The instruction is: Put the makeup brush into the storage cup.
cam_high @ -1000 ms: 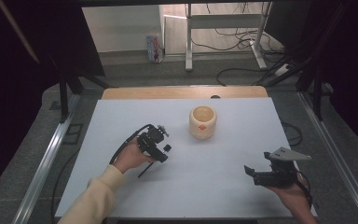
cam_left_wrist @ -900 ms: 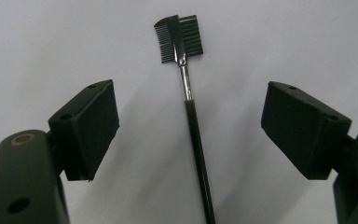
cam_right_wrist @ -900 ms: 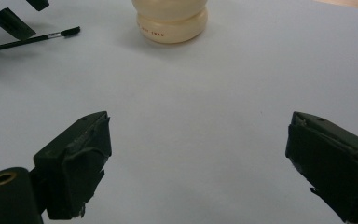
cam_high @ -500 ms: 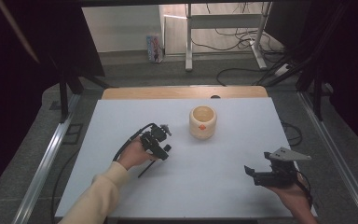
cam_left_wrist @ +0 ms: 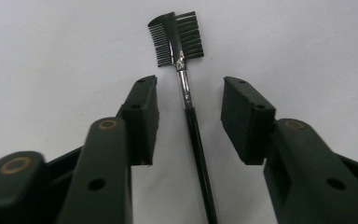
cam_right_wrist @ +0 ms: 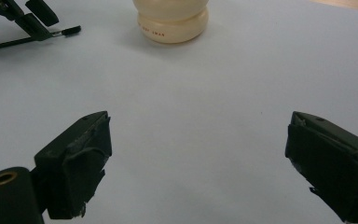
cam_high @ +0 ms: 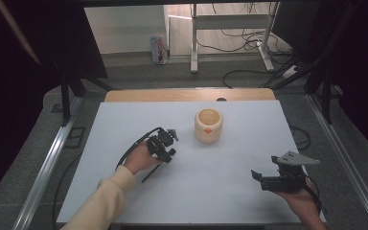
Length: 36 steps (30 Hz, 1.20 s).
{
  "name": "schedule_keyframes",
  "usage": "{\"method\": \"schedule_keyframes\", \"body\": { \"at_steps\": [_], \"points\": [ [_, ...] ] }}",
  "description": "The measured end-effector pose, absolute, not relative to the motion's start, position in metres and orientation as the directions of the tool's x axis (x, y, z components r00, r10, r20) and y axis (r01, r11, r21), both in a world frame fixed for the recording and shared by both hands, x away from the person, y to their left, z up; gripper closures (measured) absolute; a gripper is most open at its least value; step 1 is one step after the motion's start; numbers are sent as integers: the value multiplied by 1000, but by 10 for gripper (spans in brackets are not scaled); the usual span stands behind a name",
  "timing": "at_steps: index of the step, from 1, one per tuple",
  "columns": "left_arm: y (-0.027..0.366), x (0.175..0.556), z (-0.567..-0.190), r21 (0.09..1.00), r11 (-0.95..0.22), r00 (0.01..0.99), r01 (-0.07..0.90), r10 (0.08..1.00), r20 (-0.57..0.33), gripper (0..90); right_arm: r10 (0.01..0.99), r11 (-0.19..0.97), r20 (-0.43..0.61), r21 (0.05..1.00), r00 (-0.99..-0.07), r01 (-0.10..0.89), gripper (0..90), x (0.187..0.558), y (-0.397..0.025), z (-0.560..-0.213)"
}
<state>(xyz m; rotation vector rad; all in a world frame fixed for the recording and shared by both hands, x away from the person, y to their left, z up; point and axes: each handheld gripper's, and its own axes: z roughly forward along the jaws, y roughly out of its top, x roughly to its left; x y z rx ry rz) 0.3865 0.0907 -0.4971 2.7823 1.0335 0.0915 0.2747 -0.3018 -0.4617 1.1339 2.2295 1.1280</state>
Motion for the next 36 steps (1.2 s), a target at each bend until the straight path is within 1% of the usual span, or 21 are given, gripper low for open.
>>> {"method": "schedule_keyframes", "body": {
  "at_steps": [5, 8, 11, 12, 13, 21, 36],
  "points": [
    [87, 388, -499, 164, -752, 763, 638, 647, 1, 628, 805, 346, 12, 803, -593, 486, 69, 275, -302, -462],
    [87, 389, -501, 160, -749, 760, 643, 649, -14, 660, 806, 345, 12, 803, -592, 486, 69, 275, -302, -462],
    [87, 390, -501, 159, -749, 762, 643, 647, -29, 719, 806, 346, 11, 803, -592, 486, 69, 275, -302, -462],
    [87, 390, -501, 157, -750, 762, 643, 646, -37, 762, 806, 346, 11, 803, -592, 485, 69, 275, -302, -462],
    [87, 390, -501, 156, -748, 761, 645, 647, -41, 762, 806, 346, 11, 803, -592, 485, 69, 275, -302, -462],
    [90, 394, -502, 153, -739, 754, 656, 651, -90, 846, 806, 348, 8, 803, -591, 485, 69, 275, -302, -462],
    [92, 393, -499, 160, -748, 763, 644, 643, -67, 854, 808, 345, 4, 807, -589, 479, 69, 274, -302, -460]
  ]
}}
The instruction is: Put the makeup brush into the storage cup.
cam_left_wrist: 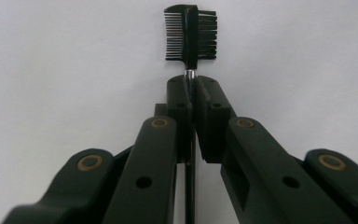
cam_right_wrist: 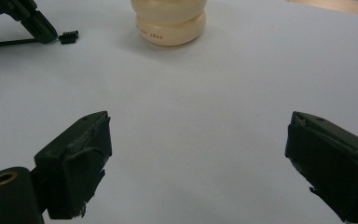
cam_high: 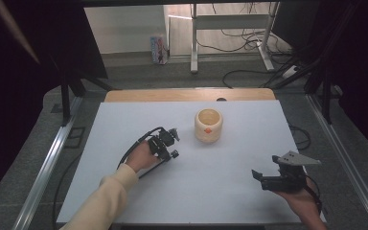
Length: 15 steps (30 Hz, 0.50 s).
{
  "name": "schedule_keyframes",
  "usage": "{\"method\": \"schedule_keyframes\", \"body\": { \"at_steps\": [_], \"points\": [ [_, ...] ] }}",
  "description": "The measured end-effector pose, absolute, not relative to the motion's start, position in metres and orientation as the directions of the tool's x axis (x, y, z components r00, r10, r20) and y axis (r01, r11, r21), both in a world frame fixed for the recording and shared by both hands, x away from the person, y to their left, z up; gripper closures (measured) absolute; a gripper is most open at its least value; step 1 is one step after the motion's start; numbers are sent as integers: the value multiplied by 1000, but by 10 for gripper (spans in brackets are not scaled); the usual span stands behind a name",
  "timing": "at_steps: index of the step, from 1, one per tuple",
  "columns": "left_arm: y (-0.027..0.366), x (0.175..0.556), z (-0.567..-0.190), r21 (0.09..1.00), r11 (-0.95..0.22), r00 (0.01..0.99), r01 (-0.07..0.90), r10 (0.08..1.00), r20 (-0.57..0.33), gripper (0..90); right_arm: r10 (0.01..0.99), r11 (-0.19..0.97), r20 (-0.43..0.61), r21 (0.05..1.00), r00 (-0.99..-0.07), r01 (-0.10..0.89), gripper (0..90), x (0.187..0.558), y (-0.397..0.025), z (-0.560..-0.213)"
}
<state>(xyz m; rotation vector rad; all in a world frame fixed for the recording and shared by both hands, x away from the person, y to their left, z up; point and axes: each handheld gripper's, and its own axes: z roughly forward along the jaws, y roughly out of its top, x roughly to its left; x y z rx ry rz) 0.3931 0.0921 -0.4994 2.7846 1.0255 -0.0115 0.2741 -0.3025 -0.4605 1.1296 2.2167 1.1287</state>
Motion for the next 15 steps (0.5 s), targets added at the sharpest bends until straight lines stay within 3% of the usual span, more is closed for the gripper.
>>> {"method": "schedule_keyframes", "body": {
  "at_steps": [15],
  "points": [
    [111, 387, -469, 278, -706, 750, 651, 654, -96, 855, 807, 347, 4, 805, -590, 480, 69, 274, -302, -461]
  ]
}}
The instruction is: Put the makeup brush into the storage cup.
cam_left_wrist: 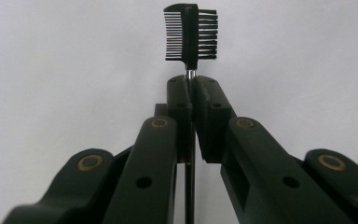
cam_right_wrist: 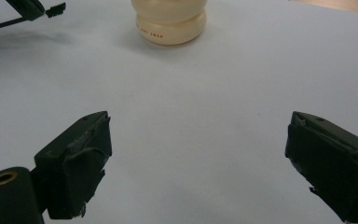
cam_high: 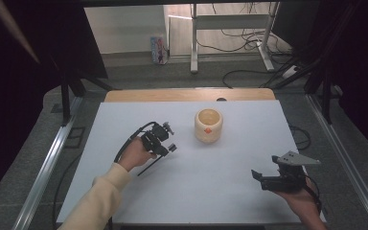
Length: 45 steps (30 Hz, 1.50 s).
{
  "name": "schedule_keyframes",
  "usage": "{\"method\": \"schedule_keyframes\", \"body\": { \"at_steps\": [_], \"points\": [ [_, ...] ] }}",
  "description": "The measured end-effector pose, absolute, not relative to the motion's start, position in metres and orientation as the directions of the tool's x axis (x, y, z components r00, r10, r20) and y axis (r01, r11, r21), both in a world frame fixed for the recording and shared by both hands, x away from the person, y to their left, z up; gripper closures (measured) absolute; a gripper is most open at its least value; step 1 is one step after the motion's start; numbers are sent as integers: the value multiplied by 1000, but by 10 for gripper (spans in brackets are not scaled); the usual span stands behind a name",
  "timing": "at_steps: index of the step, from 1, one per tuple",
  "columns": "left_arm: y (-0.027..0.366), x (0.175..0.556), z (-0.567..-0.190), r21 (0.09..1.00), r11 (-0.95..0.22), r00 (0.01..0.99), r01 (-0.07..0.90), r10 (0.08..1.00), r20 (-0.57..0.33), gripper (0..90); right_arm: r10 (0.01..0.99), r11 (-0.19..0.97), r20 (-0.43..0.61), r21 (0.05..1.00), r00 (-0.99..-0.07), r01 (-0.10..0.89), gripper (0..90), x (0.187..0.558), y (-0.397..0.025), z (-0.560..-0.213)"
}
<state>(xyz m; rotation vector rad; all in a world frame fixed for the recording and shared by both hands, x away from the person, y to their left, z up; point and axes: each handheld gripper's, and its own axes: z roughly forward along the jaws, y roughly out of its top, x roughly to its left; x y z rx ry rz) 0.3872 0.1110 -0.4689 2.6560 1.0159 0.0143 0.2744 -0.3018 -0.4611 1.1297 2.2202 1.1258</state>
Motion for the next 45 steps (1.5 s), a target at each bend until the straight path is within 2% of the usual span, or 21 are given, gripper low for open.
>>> {"method": "schedule_keyframes", "body": {
  "at_steps": [23, 45],
  "points": [
    [142, 381, -445, 434, -597, 718, 675, 667, -199, 855, 808, 348, 3, 805, -590, 481, 69, 275, -302, -461],
    [157, 369, -434, 568, -491, 724, 661, 618, -308, 854, 809, 348, 5, 803, -588, 485, 70, 275, -302, -462]
  ]
}}
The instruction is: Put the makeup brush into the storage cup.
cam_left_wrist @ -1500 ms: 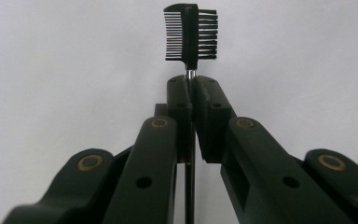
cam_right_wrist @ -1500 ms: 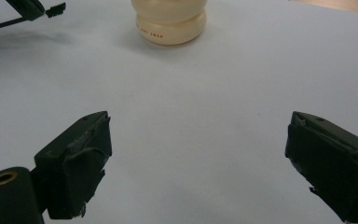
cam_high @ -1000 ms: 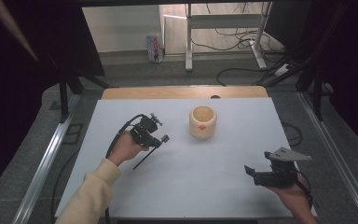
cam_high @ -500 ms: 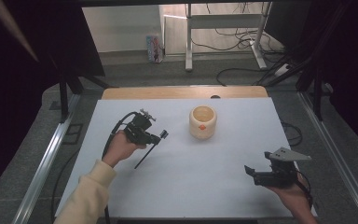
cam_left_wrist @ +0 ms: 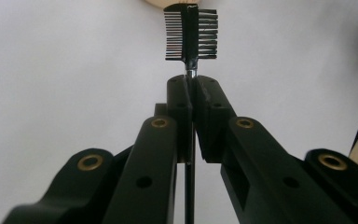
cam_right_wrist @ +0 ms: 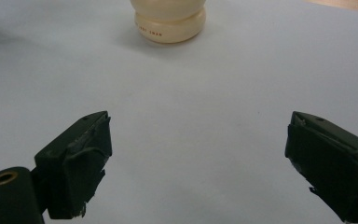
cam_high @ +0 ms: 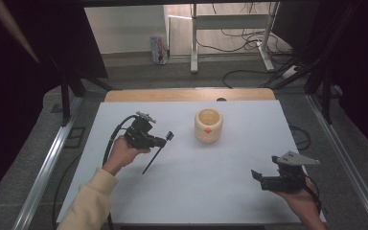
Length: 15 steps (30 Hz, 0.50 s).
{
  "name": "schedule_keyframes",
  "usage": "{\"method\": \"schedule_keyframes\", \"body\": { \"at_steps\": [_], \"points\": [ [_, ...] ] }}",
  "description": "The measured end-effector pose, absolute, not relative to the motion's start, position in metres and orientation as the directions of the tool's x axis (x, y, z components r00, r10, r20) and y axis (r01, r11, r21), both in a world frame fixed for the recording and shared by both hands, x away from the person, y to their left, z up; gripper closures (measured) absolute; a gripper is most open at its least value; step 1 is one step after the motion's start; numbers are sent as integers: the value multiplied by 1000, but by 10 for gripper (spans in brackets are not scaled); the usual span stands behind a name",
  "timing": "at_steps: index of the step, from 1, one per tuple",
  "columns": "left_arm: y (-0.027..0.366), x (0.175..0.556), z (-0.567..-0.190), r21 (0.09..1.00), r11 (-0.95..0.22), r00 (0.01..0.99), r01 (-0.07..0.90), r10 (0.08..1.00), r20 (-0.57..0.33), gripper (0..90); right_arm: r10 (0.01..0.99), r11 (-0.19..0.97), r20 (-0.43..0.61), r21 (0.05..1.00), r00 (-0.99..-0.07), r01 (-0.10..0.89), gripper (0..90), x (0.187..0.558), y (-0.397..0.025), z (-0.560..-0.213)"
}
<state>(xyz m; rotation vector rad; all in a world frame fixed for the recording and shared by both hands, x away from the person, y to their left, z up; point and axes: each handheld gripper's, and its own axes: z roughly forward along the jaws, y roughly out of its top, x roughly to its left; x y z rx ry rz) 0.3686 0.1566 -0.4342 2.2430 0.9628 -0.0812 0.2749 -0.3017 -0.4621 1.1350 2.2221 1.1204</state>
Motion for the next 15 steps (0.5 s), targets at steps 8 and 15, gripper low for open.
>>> {"method": "schedule_keyframes", "body": {
  "at_steps": [8, 15],
  "points": [
    [157, 362, -435, 606, -462, 733, 647, 595, -329, 854, 809, 348, 3, 802, -587, 484, 70, 275, -301, -462],
    [159, 358, -437, 620, -442, 729, 648, 596, -337, 854, 809, 349, 4, 801, -587, 487, 70, 275, -301, -463]
  ]
}}
